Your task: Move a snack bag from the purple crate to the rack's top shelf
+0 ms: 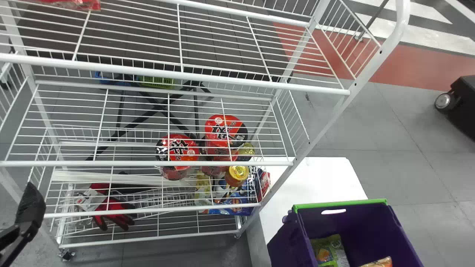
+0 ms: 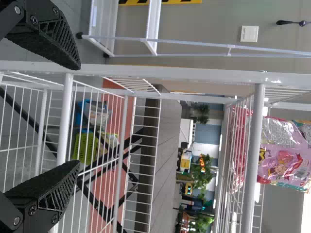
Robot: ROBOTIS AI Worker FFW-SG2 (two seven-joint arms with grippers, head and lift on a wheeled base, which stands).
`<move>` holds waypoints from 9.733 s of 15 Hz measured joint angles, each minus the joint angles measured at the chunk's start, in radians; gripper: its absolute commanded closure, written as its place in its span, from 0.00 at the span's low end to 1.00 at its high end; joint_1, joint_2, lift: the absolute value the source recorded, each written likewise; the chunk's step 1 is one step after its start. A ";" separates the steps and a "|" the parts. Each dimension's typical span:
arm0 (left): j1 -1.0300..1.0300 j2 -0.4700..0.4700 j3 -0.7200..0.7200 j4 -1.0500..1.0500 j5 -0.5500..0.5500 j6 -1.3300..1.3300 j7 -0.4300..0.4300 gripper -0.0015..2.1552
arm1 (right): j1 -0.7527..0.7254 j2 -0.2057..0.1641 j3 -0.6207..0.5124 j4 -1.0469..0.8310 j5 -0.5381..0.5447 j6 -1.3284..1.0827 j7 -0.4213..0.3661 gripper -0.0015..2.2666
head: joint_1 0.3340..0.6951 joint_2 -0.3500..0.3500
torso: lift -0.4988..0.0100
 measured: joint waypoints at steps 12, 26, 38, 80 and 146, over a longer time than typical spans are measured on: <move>0.012 0.000 -0.009 -0.012 -0.015 0.000 0.007 0.06 | -0.009 0.031 0.020 -0.016 -0.013 -0.037 -0.004 0.93 | 1.00 0.00 | 0.57; 0.022 0.000 -0.007 -0.021 -0.015 -0.013 0.020 0.06 | -0.011 0.034 0.021 -0.026 -0.014 -0.040 -0.002 0.93 | 1.00 0.00 | 0.68; 0.044 0.000 -0.006 -0.050 -0.012 0.000 0.015 0.06 | -0.004 0.042 0.008 -0.082 -0.028 -0.019 0.030 0.93 | 1.00 0.00 | 0.78; 0.084 0.000 -0.027 -0.106 -0.039 0.030 0.020 0.06 | 0.050 0.136 -0.276 -0.582 -0.281 0.337 0.330 0.93 | 1.00 0.00 | 0.98; 0.031 0.009 -0.043 0.012 -0.037 0.040 0.011 0.06 | -0.569 0.356 1.176 -0.351 -0.583 -0.344 -1.098 0.93 | 1.00 0.82 | 0.98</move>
